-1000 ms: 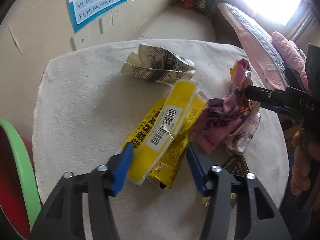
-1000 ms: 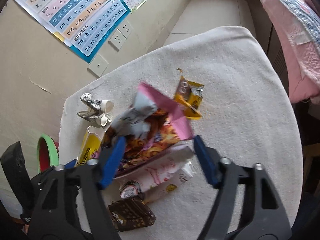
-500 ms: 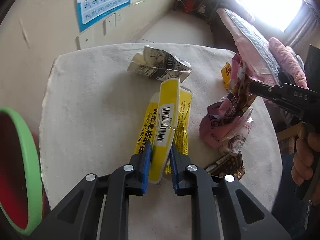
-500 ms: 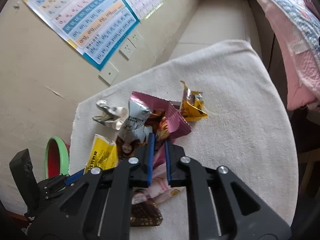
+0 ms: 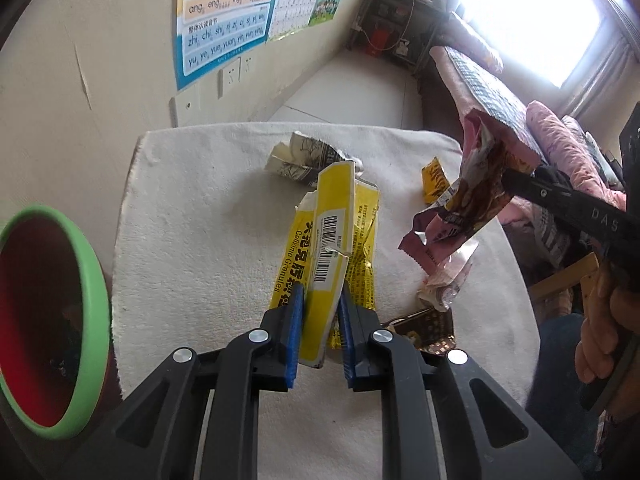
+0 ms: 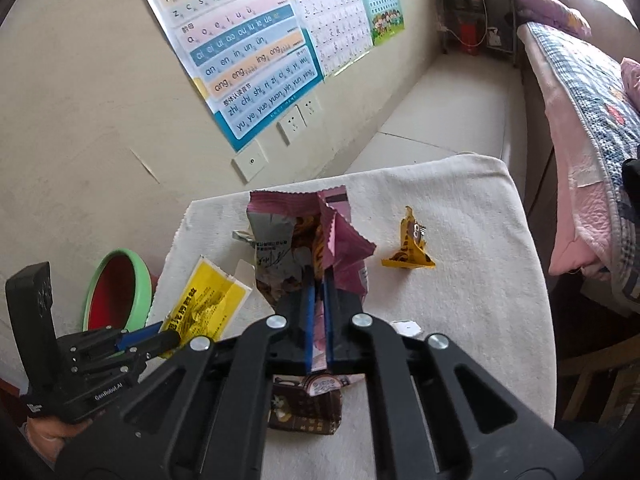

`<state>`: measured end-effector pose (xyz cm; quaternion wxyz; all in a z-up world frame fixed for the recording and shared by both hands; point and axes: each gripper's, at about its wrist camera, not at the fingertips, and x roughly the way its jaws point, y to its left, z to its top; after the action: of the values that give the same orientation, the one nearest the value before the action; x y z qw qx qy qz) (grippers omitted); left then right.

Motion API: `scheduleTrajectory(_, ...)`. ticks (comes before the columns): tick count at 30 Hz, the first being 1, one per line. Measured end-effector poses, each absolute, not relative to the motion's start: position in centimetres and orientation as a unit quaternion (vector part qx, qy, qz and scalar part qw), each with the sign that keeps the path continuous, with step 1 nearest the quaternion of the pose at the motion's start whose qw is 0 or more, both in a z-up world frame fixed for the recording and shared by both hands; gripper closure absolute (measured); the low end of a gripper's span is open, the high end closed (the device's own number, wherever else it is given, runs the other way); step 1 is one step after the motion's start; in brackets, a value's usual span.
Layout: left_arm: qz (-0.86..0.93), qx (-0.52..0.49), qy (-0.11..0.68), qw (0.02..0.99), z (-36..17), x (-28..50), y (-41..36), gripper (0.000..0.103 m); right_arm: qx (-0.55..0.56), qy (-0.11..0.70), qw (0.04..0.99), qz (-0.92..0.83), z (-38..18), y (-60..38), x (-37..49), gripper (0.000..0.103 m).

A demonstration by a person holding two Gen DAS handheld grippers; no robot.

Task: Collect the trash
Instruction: 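Carry the yellow wrapper and pink chip bag over the red bucket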

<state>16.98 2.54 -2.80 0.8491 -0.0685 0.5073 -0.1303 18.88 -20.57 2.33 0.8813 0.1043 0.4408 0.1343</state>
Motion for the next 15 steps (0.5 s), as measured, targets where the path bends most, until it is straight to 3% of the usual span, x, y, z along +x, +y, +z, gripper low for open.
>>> scheduleTrajectory(15, -0.112, -0.083, 0.475, 0.869, 0.0, 14.3, 5.1, 0.088, 0.077, 0.408, 0.897, 0.149, 5.6, -19.0, 15.9, 0.099)
